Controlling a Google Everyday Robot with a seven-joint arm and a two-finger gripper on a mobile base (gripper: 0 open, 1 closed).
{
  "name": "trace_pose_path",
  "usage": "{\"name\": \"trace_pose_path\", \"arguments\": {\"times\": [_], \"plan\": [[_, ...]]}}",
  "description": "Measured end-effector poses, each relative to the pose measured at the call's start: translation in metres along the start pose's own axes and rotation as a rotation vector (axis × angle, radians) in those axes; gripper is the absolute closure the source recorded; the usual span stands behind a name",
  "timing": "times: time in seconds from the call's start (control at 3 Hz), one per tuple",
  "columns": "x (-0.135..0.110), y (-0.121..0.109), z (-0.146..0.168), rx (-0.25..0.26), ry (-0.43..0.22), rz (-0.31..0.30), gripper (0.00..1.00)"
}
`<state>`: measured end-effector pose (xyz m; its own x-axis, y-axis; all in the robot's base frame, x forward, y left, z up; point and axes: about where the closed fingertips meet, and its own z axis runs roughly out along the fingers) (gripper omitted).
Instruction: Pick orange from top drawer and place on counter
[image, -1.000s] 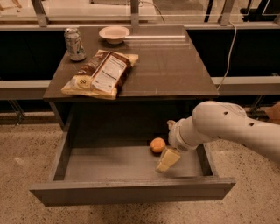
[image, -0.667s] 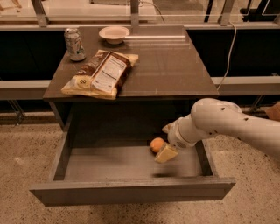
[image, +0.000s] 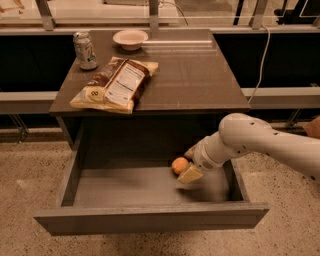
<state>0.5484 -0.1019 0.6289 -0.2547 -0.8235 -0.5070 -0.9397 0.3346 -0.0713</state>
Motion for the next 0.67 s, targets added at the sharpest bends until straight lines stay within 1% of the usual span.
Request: {"name": "trace_pose_path", "arguments": {"times": [0.33, 0.67], "plan": [[0.0025, -0.0011, 0.0102, -0.027, -0.012, 0.008, 0.43], [-0.0018, 0.0004, 0.0164, -0.054, -0.049, 0.009, 0.61]]}}
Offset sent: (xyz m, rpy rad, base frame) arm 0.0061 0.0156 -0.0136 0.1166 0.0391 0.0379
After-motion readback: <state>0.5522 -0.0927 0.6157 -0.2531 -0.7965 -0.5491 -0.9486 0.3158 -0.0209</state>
